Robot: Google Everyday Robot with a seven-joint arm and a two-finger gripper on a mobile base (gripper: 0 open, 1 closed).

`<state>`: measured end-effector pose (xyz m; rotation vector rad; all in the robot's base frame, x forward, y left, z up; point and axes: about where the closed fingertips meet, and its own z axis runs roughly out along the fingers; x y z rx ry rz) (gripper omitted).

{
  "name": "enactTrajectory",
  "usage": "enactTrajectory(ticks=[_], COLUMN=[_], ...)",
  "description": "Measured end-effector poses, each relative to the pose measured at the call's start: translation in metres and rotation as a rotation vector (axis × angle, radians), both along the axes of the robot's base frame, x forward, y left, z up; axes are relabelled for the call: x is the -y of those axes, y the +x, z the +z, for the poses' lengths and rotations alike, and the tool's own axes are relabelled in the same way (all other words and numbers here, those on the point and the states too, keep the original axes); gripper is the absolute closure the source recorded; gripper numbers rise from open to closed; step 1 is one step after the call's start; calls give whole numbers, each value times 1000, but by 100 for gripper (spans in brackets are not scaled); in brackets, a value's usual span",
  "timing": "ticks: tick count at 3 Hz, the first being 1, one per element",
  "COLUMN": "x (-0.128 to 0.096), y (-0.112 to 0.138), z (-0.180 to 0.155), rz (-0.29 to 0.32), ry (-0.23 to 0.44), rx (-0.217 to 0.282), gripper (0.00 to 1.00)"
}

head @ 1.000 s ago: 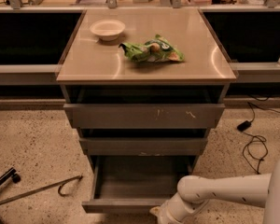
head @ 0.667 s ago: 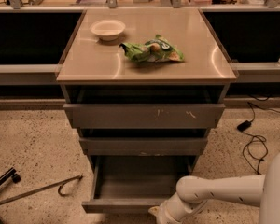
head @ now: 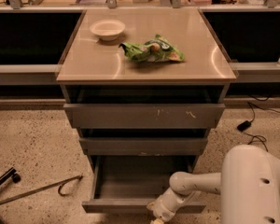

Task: Close bottom drawer

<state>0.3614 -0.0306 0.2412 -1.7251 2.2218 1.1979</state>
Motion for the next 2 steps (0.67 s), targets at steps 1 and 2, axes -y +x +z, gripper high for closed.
enactTrajectory(ticks=[1, 2], x=[-1, -13], y=[0, 14], z=[-1, -12], rz=[0, 10], ry=[1, 17], rx=[0, 2], gripper=[0, 0])
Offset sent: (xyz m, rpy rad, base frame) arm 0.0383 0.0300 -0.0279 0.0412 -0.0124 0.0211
